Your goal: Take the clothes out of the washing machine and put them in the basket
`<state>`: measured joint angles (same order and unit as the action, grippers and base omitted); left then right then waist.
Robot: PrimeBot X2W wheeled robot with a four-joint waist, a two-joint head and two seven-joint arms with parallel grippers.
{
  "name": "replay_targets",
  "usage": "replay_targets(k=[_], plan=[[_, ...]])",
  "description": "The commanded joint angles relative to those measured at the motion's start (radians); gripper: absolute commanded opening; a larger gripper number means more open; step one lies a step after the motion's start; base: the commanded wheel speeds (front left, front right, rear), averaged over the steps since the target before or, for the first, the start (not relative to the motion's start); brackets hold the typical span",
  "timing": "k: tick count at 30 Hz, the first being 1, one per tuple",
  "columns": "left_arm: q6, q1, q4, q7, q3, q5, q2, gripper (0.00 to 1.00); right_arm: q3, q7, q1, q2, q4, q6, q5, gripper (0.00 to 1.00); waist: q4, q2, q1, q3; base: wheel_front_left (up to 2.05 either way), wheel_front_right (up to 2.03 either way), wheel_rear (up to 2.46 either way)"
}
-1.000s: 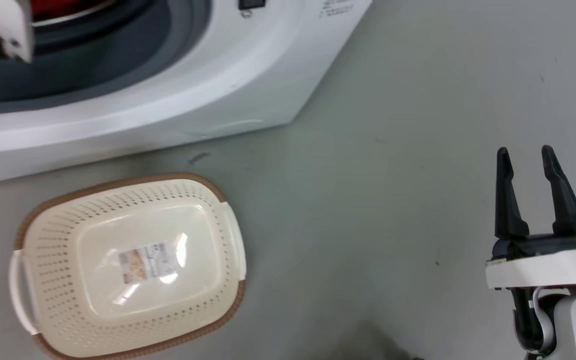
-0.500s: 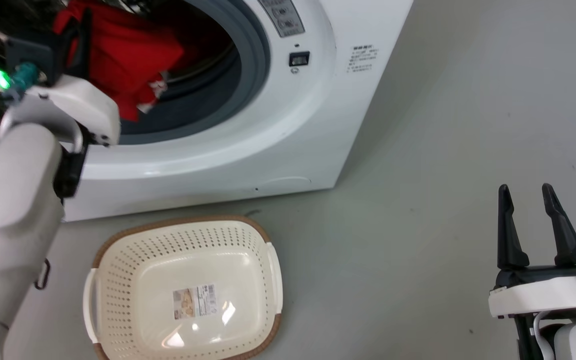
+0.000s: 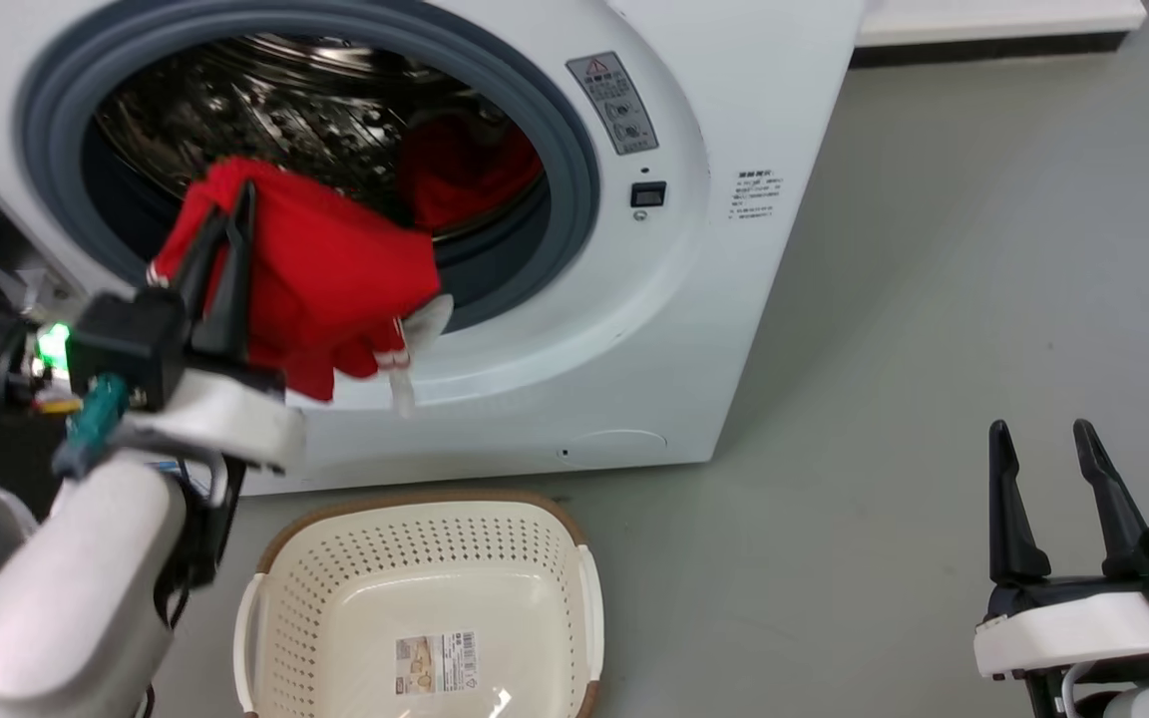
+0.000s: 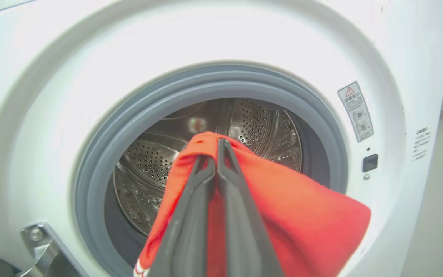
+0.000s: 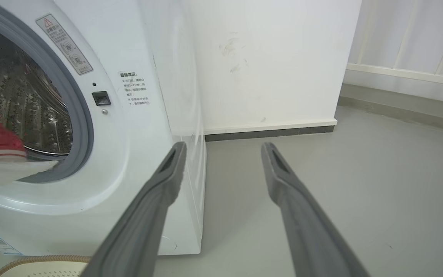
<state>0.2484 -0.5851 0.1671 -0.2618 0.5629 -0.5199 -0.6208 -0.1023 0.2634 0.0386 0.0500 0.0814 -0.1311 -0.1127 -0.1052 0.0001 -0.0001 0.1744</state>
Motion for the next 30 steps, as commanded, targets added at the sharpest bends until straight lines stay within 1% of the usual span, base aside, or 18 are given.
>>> replay_targets(k=[1, 7, 9, 11, 15, 17, 19, 24, 30], plan=[[0.017, 0.056, -0.054, -0.004, -0.011, 0.009, -0.012, 0.00, -0.002, 0.002, -0.017, 0.001, 0.003, 0.001, 0.008, 1.00, 0.020, -0.0001, 0.0001, -0.025, 0.00, 0.00, 0.00], [0.049, 0.190, -0.173, 0.008, 0.001, -0.001, -0.036, 0.00, -0.005, 0.002, -0.029, 0.000, -0.003, 0.001, 0.005, 1.00, 0.044, -0.0001, 0.0001, -0.028, 0.00, 0.00, 0.00], [0.044, 0.228, -0.186, 0.022, 0.019, -0.017, -0.024, 0.00, -0.006, 0.002, -0.024, 0.001, -0.009, 0.001, 0.004, 1.00, 0.049, -0.0001, 0.0001, -0.014, 0.00, 0.00, 0.00], [0.038, 0.253, -0.174, 0.032, 0.031, -0.033, -0.018, 0.00, -0.001, 0.002, -0.008, 0.001, -0.014, 0.001, 0.004, 1.00, 0.047, -0.0001, 0.0001, 0.011, 0.00, 0.00, 0.00], [0.022, 0.281, -0.099, 0.029, 0.049, -0.060, 0.010, 0.00, 0.001, 0.002, 0.014, 0.001, -0.024, 0.001, 0.011, 1.00, 0.036, -0.0001, 0.0001, 0.063, 0.00, 0.00, 0.00], [0.006, 0.288, -0.043, 0.028, 0.063, -0.066, 0.024, 0.00, 0.001, 0.002, 0.026, 0.000, -0.029, 0.001, 0.014, 1.00, 0.027, -0.0001, 0.0001, 0.094, 0.00, 0.00, 0.00], [-0.019, 0.283, 0.027, 0.028, 0.080, -0.073, 0.043, 0.00, 0.001, 0.002, 0.039, 0.001, -0.035, 0.001, 0.021, 1.00, 0.017, -0.0001, 0.0001, 0.129, 0.00, 0.00, 0.00], [-0.106, 0.229, 0.222, 0.022, 0.125, -0.086, 0.104, 0.00, 0.006, 0.002, 0.070, 0.000, -0.058, 0.001, 0.024, 1.00, -0.013, -0.0001, 0.0001, 0.232, 0.00, 0.00, 0.00], [-0.185, 0.121, 0.482, 0.013, 0.166, -0.061, 0.181, 0.00, 0.013, 0.002, 0.100, 0.000, -0.093, 0.001, 0.012, 1.00, -0.045, -0.0001, 0.0001, 0.365, 0.00, 0.00, 0.00]])
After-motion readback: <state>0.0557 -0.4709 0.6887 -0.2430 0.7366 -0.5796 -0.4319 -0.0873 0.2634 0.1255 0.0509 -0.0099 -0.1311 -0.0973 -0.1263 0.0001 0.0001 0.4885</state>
